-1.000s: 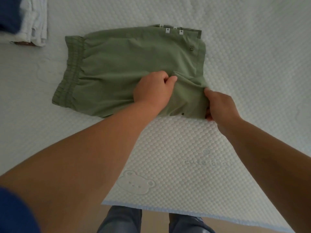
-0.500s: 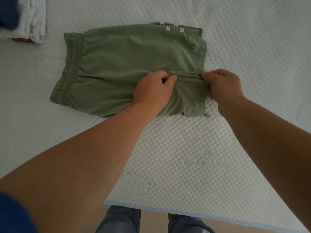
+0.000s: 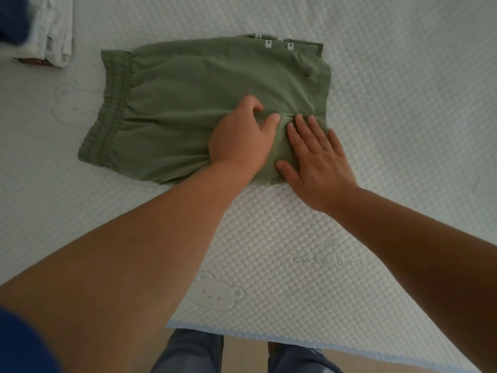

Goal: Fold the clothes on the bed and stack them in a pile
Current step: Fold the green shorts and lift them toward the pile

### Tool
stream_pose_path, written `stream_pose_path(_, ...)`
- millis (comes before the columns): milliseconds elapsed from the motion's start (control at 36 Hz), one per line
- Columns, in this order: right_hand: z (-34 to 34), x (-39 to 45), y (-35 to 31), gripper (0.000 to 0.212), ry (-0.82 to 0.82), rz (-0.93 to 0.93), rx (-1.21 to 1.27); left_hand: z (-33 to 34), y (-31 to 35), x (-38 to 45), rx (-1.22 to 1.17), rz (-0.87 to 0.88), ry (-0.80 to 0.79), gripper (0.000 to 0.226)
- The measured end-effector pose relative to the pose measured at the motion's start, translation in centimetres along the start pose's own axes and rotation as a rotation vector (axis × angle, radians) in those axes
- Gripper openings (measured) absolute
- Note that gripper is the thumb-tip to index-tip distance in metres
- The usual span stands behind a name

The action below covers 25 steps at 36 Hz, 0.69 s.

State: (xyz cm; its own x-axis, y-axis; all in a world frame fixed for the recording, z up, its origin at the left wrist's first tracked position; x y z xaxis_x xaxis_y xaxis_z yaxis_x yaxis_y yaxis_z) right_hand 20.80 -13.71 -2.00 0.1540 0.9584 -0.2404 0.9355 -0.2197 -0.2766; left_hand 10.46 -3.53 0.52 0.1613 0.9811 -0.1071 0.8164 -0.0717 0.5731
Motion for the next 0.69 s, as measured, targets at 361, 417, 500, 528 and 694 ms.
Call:
stream_pose_path(361, -2.7, -1.2, 2.2, 0.058, 0.333, 0.4, 0.468, 2.0, -3.1, -6.1, 0.521, 0.553, -0.362, 0.064)
stream_pose_path(417, -2.8, -1.2, 3.1, 0.061, 0.324, 0.648, 0.551, 2.1, -3.0, -5.9, 0.526, 0.562, -0.366, 0.064)
stream_pose_path(500, -2.4, 0.0, 4.1, 0.062, 0.188, 0.882, 0.633, 2.1, -3.0, -5.7, 0.518, 0.569, -0.381, 0.065)
stream_pose_path(528, -2.3, 0.6, 4.2, 0.055, 0.141, 0.907, 0.637, 2.0, -3.0, -5.7, 0.509, 0.566, -0.388, 0.066)
stream_pose_path(694, -2.5, 3.1, 3.8, 0.034, -0.009, 0.907, 0.64, 2.0, -3.1, -5.7, 0.42, 0.527, -0.393, 0.066)
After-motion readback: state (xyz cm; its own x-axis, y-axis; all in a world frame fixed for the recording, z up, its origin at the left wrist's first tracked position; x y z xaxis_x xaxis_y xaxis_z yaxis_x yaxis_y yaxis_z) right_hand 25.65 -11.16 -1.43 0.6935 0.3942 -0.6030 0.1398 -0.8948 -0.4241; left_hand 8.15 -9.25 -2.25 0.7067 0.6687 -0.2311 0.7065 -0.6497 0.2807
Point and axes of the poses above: each hand's wrist, its own x-axis towards the middle knuckle, its own z-axis out of the palm, y = z × x, the point moved 6 cm from there along x, towards the middle knuckle, and after that the axes turned 12 degrees about y, right-handed, at the moved point
